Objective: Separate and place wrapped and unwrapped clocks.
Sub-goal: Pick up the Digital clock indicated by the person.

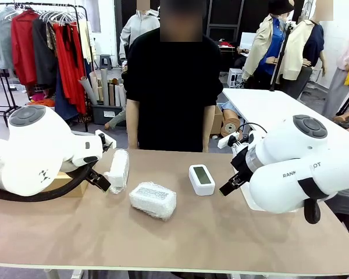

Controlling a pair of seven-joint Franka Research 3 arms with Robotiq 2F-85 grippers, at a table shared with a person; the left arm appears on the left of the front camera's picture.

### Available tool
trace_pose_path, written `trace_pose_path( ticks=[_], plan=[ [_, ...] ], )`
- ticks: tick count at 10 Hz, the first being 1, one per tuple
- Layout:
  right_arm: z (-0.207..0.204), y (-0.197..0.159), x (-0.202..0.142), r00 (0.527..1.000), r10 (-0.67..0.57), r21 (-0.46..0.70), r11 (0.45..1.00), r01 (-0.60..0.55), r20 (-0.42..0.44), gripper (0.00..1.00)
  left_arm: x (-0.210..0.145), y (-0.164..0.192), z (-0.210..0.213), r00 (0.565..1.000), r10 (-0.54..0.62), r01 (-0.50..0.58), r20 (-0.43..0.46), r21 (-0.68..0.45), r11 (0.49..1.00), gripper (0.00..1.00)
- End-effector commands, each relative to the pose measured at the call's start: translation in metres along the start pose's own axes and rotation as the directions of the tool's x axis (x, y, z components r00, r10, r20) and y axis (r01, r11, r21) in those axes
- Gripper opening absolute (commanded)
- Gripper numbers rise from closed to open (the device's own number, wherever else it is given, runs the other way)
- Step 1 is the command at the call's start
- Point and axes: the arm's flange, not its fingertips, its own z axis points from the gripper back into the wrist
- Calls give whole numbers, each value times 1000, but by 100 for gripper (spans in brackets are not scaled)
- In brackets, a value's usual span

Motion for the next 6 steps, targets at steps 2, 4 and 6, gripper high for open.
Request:
trace_pose_path(
  ticks=[2,4,6],
  plan=[
    [0,0,0,1000,0,0,1000,0,0,100,0,1,0,1000,1,-1,0,0,1000,100],
    [0,0,0,1000,0,0,1000,0,0,100,0,1,0,1000,1,-1,0,0,1000,100],
    [0,0,0,1000,0,0,1000,0,0,100,0,1,0,1000,1,-1,0,0,1000,100]
  ],
)
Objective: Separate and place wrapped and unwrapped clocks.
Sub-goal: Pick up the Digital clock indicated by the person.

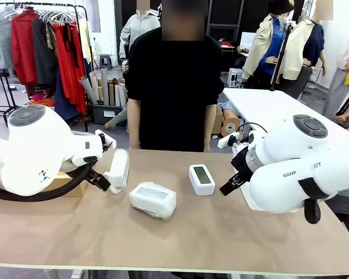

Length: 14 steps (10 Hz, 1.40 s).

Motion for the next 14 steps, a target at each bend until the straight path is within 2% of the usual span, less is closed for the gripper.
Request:
trace_pose_path(
  ticks=[1,14],
  plan=[
    [0,0,0,1000,0,0,1000,0,0,100,0,1,0,1000,1,-1,0,0,1000,100],
    [2,1,3,1000,0,13,1000,0,-12,100,0,0,0,1000,0,0,0,0,1000,100]
  ],
)
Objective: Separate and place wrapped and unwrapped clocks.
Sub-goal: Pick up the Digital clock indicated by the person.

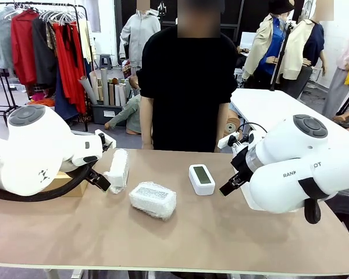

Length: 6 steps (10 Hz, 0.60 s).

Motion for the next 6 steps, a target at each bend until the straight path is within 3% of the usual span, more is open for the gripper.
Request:
trace_pose_path(
  ticks=[1,6],
  plan=[
    [2,3,4,1000,10,22,1000,-9,-28,100,3,-1,5,999,-4,2,-46,-42,999,100],
    [11,5,16,996,-22,205,978,39,-85,100,16,0,34,994,-91,75,-62,-225,971,100]
  ],
)
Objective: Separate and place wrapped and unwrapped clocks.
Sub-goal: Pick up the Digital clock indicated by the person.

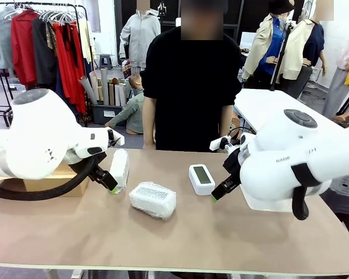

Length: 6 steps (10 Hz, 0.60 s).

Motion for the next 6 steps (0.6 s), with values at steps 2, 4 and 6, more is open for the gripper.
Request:
trace_pose_path(
  ticks=[2,4,6],
  plan=[
    [22,-17,16,999,28,176,984,-23,-27,100,-4,27,20,994,-106,110,35,-146,983,100],
    [27,-21,26,997,60,261,964,-48,-37,100,-4,39,29,981,-180,191,66,-220,957,100],
    [32,-27,33,989,146,337,931,-139,6,100,-2,56,37,942,-301,329,148,-220,919,100]
  ],
)
